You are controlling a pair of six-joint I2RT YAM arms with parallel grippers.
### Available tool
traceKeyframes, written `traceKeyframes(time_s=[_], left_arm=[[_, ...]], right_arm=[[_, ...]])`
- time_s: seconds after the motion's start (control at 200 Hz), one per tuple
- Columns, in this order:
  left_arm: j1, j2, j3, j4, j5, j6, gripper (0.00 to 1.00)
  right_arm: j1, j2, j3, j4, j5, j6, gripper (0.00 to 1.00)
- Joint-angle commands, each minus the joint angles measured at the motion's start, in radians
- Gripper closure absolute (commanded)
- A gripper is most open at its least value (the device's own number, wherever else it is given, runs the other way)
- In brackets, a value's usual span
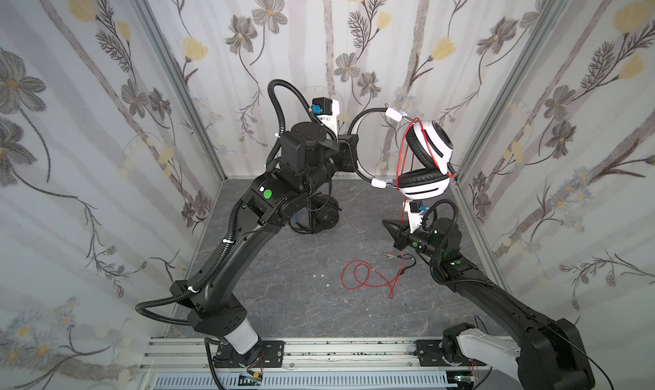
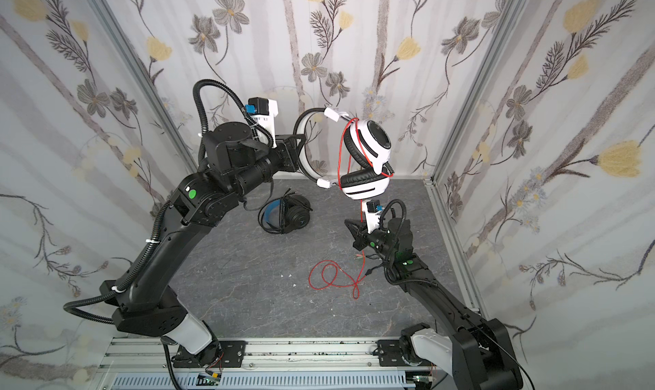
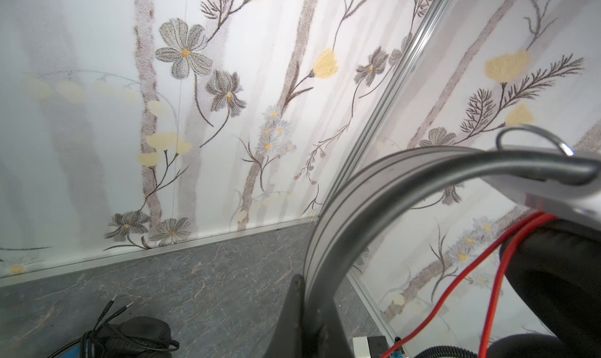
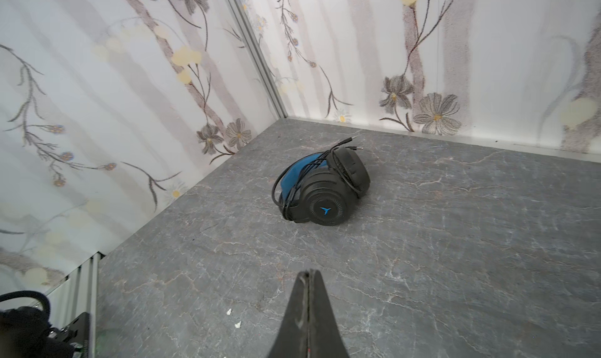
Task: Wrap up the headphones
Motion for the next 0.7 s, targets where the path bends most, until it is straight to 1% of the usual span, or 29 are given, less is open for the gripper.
traceKeyframes(time_s=[0.0, 0.12, 0.25, 0.37, 0.415, 0.63, 0.645, 0.694], left_arm=[[0.002, 0.002, -0.013, 0.203, -0.130, -0.131, 1.00], [0.002, 0.034, -0.013, 0.214, -0.210, -0.178, 1.00], [0.004, 0.070, -0.002, 0.187, -0.297, -0.218, 1.00], [0.004, 0.117, 0.043, 0.137, -0.372, -0.215, 1.00], [0.012, 0.136, 0.056, 0.124, -0.380, -0.216, 1.00], [0.024, 0.215, 0.110, 0.064, -0.462, -0.121, 1.00], [0.025, 0.218, 0.110, 0.060, -0.470, -0.110, 1.00], [0.025, 0.233, 0.117, 0.039, -0.495, -0.079, 1.00]], right_arm=[[0.000, 0.018, 0.052, -0.191, 0.059, -0.091, 1.00], [0.006, -0.012, 0.061, -0.256, 0.111, -0.122, 1.00], [0.033, -0.050, 0.083, -0.339, 0.206, -0.165, 1.00], [0.074, -0.085, 0.097, -0.389, 0.268, -0.193, 1.00], [0.094, -0.096, 0.103, -0.410, 0.292, -0.207, 1.00], [0.184, -0.158, 0.117, -0.501, 0.393, -0.262, 1.00], [0.192, -0.163, 0.147, -0.508, 0.399, -0.266, 1.00], [0.216, -0.178, 0.159, -0.528, 0.422, -0.276, 1.00]])
